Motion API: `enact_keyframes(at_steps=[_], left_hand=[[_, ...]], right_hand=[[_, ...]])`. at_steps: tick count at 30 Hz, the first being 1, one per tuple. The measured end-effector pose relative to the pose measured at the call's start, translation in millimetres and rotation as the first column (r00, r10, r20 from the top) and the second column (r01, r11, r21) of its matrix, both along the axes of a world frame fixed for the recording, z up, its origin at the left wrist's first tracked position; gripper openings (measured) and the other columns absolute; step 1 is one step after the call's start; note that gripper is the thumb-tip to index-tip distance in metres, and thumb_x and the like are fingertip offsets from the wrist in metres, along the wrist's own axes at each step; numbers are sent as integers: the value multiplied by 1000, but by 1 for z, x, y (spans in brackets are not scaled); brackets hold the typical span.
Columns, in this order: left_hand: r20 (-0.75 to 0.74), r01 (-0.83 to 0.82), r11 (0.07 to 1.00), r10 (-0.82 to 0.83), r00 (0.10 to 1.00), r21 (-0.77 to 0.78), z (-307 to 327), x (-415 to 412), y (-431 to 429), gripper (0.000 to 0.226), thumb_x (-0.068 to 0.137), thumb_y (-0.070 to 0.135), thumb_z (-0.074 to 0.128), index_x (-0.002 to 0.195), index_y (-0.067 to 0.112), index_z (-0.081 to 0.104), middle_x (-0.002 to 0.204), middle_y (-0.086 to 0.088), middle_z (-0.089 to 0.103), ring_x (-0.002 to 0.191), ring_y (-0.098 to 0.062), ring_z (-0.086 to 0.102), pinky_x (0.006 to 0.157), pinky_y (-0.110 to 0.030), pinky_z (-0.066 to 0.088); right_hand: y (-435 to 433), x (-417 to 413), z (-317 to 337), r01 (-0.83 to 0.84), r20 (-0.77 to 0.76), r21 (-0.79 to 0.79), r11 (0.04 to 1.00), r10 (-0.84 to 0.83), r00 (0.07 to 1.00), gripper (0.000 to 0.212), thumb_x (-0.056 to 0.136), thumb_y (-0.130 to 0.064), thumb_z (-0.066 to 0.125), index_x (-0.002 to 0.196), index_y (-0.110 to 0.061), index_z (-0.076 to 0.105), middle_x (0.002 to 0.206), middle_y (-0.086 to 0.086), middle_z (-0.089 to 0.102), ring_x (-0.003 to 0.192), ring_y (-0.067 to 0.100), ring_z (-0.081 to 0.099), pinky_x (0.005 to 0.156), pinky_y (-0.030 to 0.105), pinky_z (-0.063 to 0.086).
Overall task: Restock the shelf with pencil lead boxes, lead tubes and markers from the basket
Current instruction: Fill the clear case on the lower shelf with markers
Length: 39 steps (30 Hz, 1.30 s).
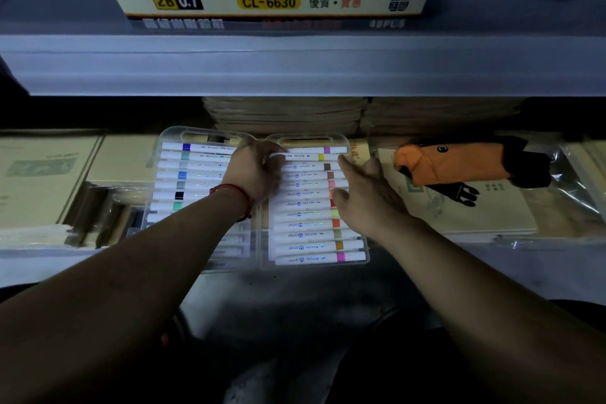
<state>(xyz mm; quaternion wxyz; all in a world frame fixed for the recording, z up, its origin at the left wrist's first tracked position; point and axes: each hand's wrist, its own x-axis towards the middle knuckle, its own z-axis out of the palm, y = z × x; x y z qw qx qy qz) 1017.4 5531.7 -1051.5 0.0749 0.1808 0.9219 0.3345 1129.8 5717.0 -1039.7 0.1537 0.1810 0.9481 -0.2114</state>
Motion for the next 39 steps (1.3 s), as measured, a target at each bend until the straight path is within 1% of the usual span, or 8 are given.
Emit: enact_keyframes(at_steps=[3, 10, 14, 17, 22, 28, 34, 39], left_hand=[[27, -61, 998, 60, 998, 36, 1, -4, 0, 18, 98, 18, 62, 107, 10, 76, 96, -8, 68, 84, -26, 63, 65, -16, 31], [50, 20, 999, -22, 999, 40, -2, -4, 2, 18, 95, 18, 63, 104, 14, 78, 102, -10, 75, 91, -28, 70, 72, -21, 43], [-10, 81, 993, -82, 997, -89, 0, -3, 6, 21, 97, 17, 60, 110, 13, 76, 110, -18, 70, 104, -33, 64, 79, -22, 40], [-68, 82, 989, -91, 994, -124, -1, 2, 5, 26, 95, 24, 55, 111, 16, 74, 108, -20, 67, 102, -40, 62, 93, -36, 51], [-146, 105, 953, -151, 978, -285, 6, 13, 8, 37, 92, 11, 60, 126, 21, 69, 124, -14, 50, 94, -37, 63, 80, -42, 55], [-102, 131, 916, -182, 978, -380, 1, 18, 10, 27, 97, 23, 54, 123, 18, 61, 131, -12, 42, 104, -35, 52, 72, -39, 48], [-31, 210, 902, -239, 970, -378, 4, 13, 6, 40, 92, 29, 50, 129, 24, 64, 150, -16, 32, 129, -40, 46, 97, -49, 52], [-35, 211, 879, -249, 968, -427, 6, 18, 9, 39, 93, 27, 53, 131, 19, 59, 148, -14, 31, 121, -42, 48, 93, -52, 52]], right_hand=[[1, 1, 1, 9, -18, -16, 1000, -10, 1000, 71, 102, -42, 44, 160, -36, 4, 156, 9, 12, 124, 32, 49, 78, 32, 43], [-2, 0, 3, 17, 3, -12, 1000, -17, 1000, 70, 102, -41, 43, 160, -37, 3, 162, 9, 2, 131, 33, 45, 78, 30, 40], [-2, 0, 3, 16, -1, -6, 1000, -16, 1000, 68, 102, -42, 42, 160, -34, 7, 157, 9, 11, 120, 30, 51, 75, 31, 41], [-3, 0, 3, 12, -7, 1, 1000, -12, 1000, 68, 102, -42, 42, 160, -33, 6, 157, 9, 12, 118, 29, 51, 73, 30, 42], [-3, -2, -1, 14, -22, 15, 1000, -14, 1000, 67, 103, -48, 40, 159, -33, 7, 157, 9, 13, 121, 29, 51, 75, 31, 45], [-2, -2, -4, 2, -6, 6, 1000, -1, 1000, 68, 103, -55, 36, 160, -33, 6, 159, 9, 9, 134, 33, 43, 95, 39, 47], [-4, -2, 1, 8, 16, -66, 998, -7, 1000, 73, 102, -57, 37, 161, -31, 2, 163, 7, 1, 149, 34, 20, 111, 43, 34], [-2, -5, 2, 18, 51, -91, 996, -13, 999, 76, 101, -57, 41, 160, -34, 0, 166, 7, -8, 153, 35, 11, 117, 47, 30]])
